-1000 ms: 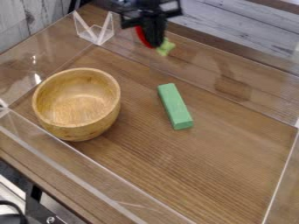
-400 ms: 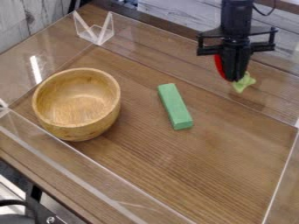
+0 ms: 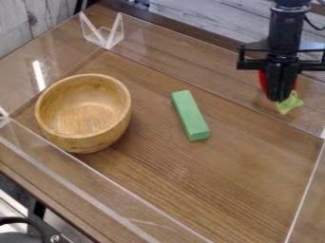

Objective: Move the red object to the right side of the table

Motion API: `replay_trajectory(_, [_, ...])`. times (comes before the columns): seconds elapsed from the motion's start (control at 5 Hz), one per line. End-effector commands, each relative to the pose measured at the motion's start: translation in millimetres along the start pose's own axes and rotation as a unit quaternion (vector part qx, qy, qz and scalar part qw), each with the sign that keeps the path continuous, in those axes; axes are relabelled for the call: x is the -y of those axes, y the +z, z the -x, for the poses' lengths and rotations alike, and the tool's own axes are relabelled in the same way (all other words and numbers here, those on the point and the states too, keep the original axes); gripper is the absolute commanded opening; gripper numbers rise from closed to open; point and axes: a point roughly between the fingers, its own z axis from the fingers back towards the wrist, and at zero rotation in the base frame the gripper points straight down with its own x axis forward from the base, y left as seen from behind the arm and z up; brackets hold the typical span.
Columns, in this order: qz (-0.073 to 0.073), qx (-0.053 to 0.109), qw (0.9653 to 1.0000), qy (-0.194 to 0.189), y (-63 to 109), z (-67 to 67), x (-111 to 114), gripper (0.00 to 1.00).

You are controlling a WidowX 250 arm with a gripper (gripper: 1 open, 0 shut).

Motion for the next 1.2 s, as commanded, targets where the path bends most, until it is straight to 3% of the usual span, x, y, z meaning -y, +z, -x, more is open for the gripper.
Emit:
replay_trajectory(0.0, [0.015,0.018,0.9987,-0.045,9.3,0.2,8,0.0])
replay_trajectory(0.4, [0.016,0.014,0.9935,-0.112,-16.3,-8.0,-15,0.0])
replay_trajectory(0.8, [0.026,0.022,0.9867,-0.159,-52.9,-14.1,-34,0.0])
replay_trajectory(1.0, [0.032,0.038,0.9893,-0.137,-53.5,-25.3,-35,0.0])
